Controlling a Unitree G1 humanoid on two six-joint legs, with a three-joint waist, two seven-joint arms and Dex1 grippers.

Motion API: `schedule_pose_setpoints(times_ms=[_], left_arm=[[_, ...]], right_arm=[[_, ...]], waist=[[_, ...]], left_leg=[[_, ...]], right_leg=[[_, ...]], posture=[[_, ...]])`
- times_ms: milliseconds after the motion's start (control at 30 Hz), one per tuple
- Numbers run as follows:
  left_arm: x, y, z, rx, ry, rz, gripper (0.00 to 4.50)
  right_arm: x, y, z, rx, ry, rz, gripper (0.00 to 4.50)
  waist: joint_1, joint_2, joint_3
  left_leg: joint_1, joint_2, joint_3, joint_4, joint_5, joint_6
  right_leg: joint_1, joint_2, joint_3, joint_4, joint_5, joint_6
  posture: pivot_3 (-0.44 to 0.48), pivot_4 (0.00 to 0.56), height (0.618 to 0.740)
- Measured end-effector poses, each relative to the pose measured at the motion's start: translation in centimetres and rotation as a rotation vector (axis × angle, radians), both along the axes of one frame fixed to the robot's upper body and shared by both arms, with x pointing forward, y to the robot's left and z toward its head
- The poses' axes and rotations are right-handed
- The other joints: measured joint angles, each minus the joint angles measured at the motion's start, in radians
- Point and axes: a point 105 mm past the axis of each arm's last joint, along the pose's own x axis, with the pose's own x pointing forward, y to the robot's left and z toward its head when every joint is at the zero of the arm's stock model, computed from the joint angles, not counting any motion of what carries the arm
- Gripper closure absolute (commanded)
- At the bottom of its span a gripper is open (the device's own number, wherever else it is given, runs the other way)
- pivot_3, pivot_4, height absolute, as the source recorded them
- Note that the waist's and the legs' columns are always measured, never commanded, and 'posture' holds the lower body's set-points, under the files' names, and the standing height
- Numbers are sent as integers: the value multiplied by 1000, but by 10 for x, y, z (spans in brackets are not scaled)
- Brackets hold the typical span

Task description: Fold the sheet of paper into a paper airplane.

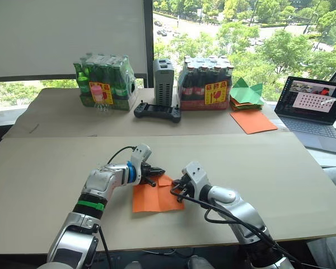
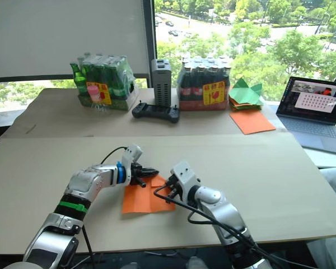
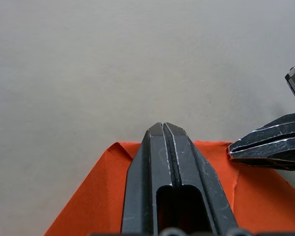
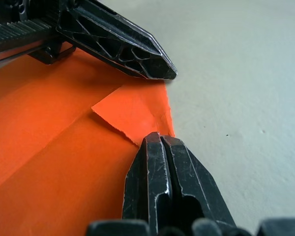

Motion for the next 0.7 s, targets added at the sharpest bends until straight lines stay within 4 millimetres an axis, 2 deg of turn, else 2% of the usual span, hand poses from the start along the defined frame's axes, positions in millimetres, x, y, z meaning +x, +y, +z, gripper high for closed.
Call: schedule_pose_setpoints(times_ms=[500,700], left_arm=[[0,1,1,-2,-2,2,4500],[0,4,0,3,-1,11,4500]], right_arm=[[-2,-5,0,0,6,-6,4452],[3,3,0,15,14,-4,4452]], waist=[[0,0,0],[-8,0,0]], left_leg=[[0,0,0,0,0,0],[0,0,0,0,0,0]], right_leg=[[0,0,0,0,0,0],[0,0,0,0,0,0]], posture=[[0,150,740],[0,150,740]])
